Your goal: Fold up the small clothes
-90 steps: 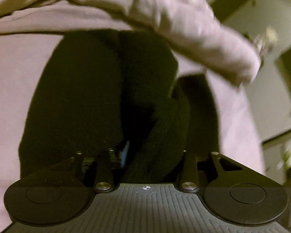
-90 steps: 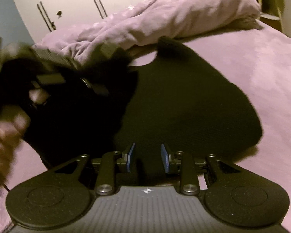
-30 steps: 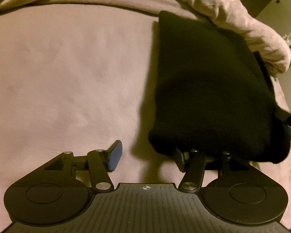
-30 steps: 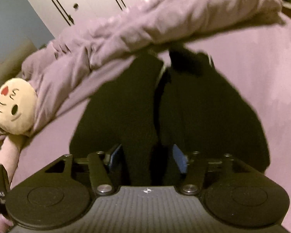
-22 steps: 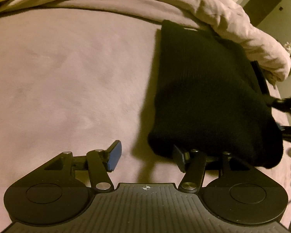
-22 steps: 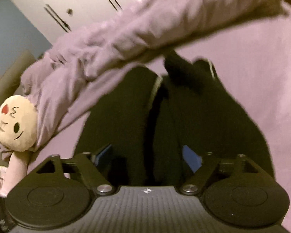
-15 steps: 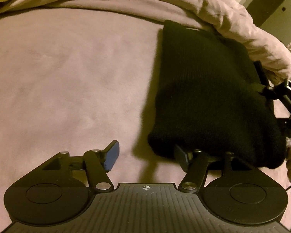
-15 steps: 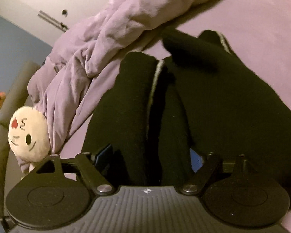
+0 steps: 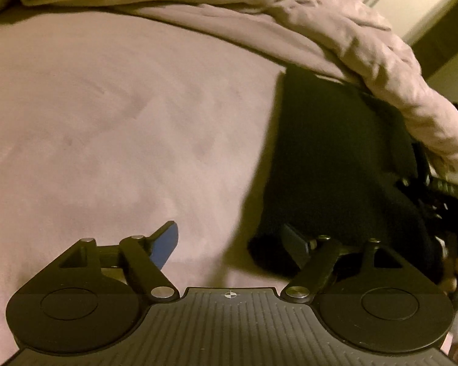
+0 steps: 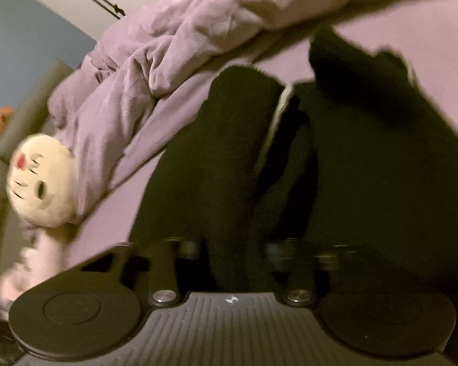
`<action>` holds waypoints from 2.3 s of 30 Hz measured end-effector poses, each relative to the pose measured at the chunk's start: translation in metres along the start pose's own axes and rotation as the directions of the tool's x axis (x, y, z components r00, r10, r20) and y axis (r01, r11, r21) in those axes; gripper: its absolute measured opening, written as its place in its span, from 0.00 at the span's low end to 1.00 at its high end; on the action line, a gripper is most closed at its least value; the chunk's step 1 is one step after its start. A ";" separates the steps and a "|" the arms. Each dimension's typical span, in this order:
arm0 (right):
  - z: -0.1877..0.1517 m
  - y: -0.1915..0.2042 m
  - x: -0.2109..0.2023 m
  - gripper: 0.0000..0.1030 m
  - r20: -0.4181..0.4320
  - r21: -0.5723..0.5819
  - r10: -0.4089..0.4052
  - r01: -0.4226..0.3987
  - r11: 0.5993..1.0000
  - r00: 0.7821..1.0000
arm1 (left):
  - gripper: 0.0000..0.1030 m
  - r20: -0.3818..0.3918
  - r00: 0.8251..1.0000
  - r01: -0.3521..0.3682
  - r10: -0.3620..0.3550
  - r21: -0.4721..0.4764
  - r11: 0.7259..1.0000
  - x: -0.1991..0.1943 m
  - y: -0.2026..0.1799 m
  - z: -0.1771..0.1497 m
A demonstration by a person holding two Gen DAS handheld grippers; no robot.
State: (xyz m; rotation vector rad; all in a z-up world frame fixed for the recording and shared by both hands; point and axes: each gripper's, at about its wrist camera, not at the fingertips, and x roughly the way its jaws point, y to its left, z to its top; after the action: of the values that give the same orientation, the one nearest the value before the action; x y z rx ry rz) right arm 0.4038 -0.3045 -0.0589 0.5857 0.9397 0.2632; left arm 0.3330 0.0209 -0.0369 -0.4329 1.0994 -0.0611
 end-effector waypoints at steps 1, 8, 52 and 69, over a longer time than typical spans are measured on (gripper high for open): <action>0.000 0.008 -0.004 0.22 0.021 -0.051 -0.041 0.042 0.998 0.999 | 0.79 0.002 1.000 0.003 -0.003 -0.012 1.000 0.001 -0.001 0.003; -0.005 0.055 -0.064 0.19 0.281 -0.375 -0.196 0.295 0.879 0.940 | 0.81 0.046 0.998 0.041 -0.043 0.048 0.998 0.002 -0.034 0.020; 0.004 -0.137 -0.047 0.72 0.086 0.188 0.014 -0.030 0.982 0.996 | 1.00 -0.175 0.947 0.289 -0.270 0.096 0.952 0.136 -0.118 0.055; -0.010 -0.082 -0.039 0.50 0.025 0.214 0.252 -0.251 0.944 0.967 | 0.57 0.003 0.944 0.326 -0.331 0.160 0.932 0.039 -0.083 0.058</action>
State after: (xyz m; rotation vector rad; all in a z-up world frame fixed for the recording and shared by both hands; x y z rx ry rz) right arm 0.3703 -0.3861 -0.0840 0.9087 0.9011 0.3936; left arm 0.4148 -0.0474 -0.0173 -0.4699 0.9755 -0.4343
